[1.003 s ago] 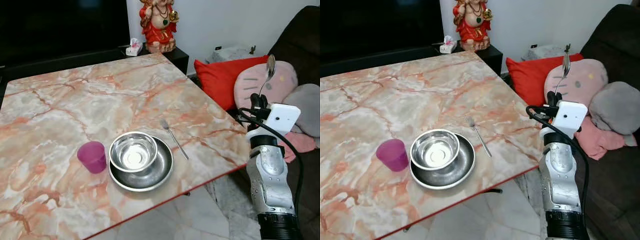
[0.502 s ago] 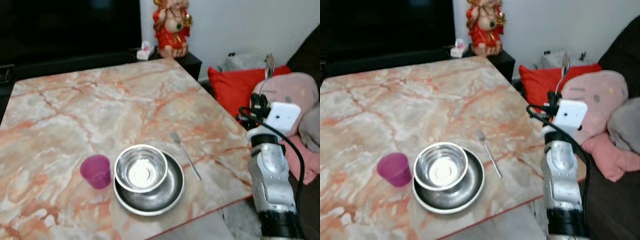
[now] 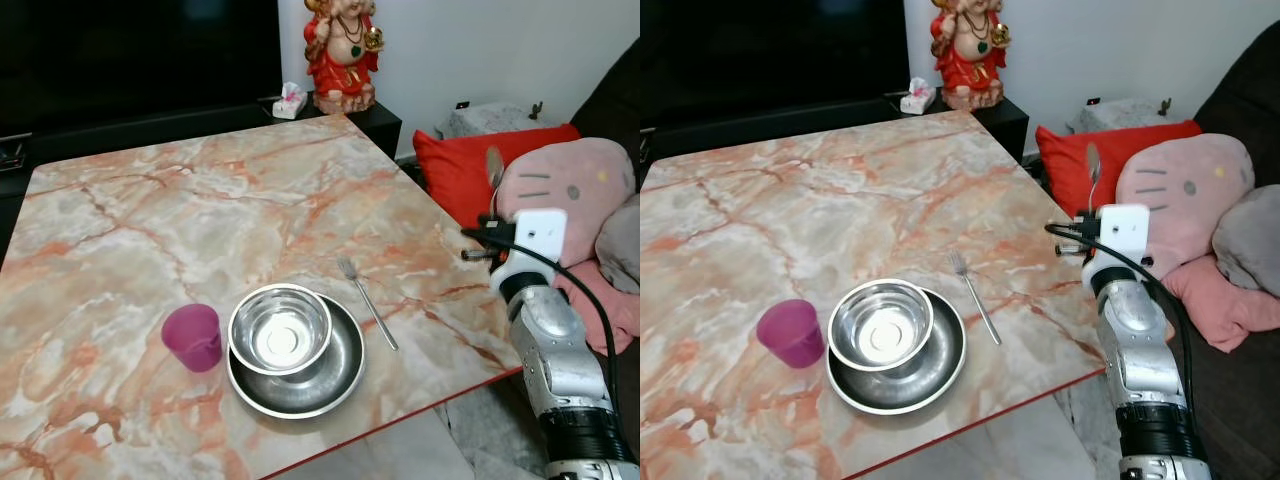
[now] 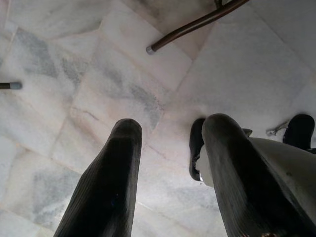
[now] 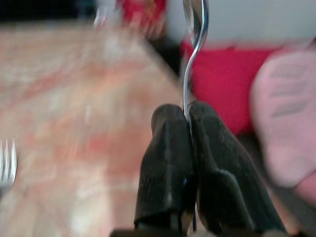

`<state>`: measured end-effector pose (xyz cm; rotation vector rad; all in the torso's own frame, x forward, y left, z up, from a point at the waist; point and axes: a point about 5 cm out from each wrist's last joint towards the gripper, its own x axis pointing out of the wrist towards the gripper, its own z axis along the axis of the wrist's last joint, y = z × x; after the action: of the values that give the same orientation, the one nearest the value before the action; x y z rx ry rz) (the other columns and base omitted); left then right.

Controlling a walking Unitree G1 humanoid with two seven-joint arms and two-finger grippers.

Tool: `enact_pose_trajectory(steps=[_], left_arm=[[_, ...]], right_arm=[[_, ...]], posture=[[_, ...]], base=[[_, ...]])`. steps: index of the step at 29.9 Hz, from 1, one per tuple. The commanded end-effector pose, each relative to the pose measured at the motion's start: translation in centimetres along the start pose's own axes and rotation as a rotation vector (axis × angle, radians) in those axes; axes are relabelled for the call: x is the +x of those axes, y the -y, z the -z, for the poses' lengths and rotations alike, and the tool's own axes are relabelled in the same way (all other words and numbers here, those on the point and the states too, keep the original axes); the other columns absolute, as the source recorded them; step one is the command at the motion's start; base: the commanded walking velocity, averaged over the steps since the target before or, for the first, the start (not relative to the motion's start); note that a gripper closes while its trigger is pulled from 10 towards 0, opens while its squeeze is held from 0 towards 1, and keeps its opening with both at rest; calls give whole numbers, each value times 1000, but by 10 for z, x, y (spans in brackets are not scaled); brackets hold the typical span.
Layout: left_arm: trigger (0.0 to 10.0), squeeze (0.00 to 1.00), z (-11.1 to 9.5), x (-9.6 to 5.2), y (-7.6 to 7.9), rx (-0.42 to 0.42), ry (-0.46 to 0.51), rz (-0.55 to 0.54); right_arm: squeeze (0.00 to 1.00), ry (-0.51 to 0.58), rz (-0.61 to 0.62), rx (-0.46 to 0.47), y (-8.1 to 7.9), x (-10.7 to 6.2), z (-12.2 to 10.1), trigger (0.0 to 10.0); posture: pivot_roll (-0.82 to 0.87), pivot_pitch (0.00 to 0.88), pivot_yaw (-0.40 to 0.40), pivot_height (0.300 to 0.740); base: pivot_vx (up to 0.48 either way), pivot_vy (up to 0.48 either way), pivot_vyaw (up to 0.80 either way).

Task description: Setting the table

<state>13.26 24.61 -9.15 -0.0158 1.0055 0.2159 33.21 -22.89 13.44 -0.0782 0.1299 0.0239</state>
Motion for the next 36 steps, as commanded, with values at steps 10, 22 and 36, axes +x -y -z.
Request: enact_pose_trajectory(steps=[10, 22, 36], left_arm=[[10000, 0, 2, 0, 2, -4, -25, 5], [10000, 0, 12, 0, 45, -5, -40, 52], [10000, 0, 18, -5, -4, -21, -34, 7]], right_arm=[[0, -116, -253, 156, -2, 15, 7, 10000], [0, -150, -494, 280, -25, 25, 13, 10000], [0, -242, -538, 238, -29, 24, 36, 10000]], posture=[[35, 6, 3, 740], [49, 16, -1, 740], [66, 20, -9, 740]], base=[[0, 0, 0], [0, 0, 0], [0, 0, 0]])
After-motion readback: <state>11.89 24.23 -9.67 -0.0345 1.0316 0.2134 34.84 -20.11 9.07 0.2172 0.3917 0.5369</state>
